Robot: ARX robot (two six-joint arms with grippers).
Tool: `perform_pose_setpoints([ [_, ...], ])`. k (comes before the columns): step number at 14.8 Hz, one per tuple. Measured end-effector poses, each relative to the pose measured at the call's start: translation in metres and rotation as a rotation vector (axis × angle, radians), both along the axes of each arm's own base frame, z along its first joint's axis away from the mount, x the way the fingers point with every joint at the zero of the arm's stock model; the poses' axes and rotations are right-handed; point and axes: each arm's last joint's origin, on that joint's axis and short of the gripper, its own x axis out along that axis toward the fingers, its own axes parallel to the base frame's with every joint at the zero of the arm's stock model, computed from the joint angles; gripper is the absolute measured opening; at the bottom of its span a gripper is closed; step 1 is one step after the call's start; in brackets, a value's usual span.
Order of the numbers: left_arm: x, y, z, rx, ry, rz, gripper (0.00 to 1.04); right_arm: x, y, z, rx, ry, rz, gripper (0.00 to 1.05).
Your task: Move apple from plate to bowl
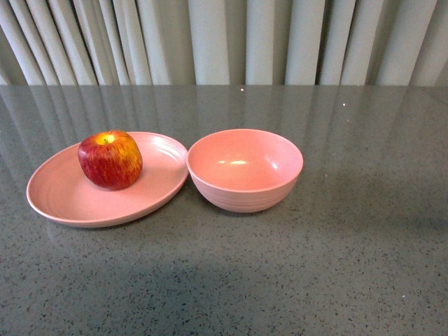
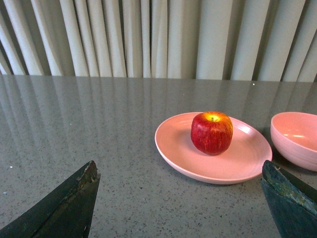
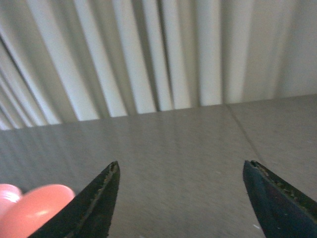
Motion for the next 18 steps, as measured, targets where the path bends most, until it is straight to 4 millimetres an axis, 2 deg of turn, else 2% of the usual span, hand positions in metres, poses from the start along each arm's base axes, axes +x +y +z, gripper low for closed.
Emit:
perform_pose_setpoints([
  [2,0.0,0.0,0.0,0.0,0.0,0.0,0.98,-0.037,-0.002,-0.047,-0.107,0.031,-0.036,0.55],
  [3,0.0,0.0,0.0,0.0,0.0,0.0,0.98,-0.046,-0.002,-0.064,-0.125,0.049,-0.031,0.44],
  [4,0.0,0.0,0.0,0.0,0.0,0.0,0.98,-0.052,-0.002,-0.073,-0.134,0.03,-0.031,0.31],
  [6,0.0,0.0,0.0,0.0,0.0,0.0,0.98,-0.056,-0.002,-0.073,-0.139,-0.011,-0.034,0.08],
  [7,0.0,0.0,0.0,0.0,0.0,0.0,0.98,-0.057,-0.002,-0.079,-0.146,-0.002,-0.034,0.02],
  [12,0.0,0.0,0.0,0.0,0.0,0.0,0.98,-0.063,-0.002,-0.094,-0.149,0.001,-0.034,0.02],
  [14,0.0,0.0,0.0,0.0,0.0,0.0,0.98,-0.071,-0.002,-0.104,-0.151,0.04,-0.029,0.02],
  [16,0.0,0.0,0.0,0.0,0.0,0.0,0.98,-0.074,-0.002,-0.101,-0.151,-0.007,-0.033,0.02],
  [18,0.0,0.0,0.0,0.0,0.0,0.002,0.98,-0.074,-0.002,-0.111,-0.151,0.008,-0.032,0.02],
])
